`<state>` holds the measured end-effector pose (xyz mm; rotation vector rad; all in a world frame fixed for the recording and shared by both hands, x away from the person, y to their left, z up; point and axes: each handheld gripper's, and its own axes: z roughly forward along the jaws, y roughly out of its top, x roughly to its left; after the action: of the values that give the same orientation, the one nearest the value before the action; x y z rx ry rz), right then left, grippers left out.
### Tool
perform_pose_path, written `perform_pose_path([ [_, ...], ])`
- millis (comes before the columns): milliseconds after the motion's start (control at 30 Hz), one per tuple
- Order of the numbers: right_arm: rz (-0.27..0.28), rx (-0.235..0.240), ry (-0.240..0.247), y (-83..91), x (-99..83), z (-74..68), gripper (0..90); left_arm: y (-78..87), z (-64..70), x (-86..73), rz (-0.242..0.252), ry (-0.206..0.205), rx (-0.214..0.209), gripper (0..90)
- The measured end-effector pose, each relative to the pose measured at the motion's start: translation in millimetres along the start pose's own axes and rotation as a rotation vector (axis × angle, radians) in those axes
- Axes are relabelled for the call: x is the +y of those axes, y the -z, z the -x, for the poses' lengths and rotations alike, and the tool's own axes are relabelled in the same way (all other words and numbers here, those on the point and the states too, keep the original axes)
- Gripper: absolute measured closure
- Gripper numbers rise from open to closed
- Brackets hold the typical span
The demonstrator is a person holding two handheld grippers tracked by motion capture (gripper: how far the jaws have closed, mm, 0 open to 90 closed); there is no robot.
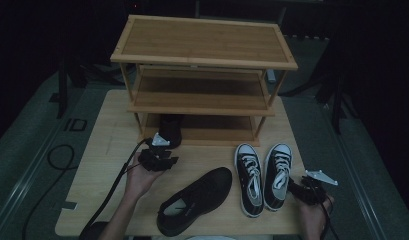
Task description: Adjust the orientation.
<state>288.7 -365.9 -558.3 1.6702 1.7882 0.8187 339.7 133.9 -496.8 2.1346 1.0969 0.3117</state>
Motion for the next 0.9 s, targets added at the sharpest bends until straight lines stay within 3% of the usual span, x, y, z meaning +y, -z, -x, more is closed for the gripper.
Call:
perform_pose_path([
  [367, 0.000, 0.000, 0.000, 0.0, 0.0, 0.0, 40.9, 24.6, 12.8, 1.3, -0.012, -0.045, -0.067, 59.3],
  [600, 0.000, 0.000, 0.000, 0.0, 0.0, -0.1, 40.9, 33.4, 18.0, 0.8, -0.031, -0.059, -0.108, 59.1],
  [900, -0.001, -0.001, 0.000, 0.1, 0.0, -0.1, 40.9, 43.8, 27.6, 2.0, -0.046, -0.106, -0.182, 59.3],
])
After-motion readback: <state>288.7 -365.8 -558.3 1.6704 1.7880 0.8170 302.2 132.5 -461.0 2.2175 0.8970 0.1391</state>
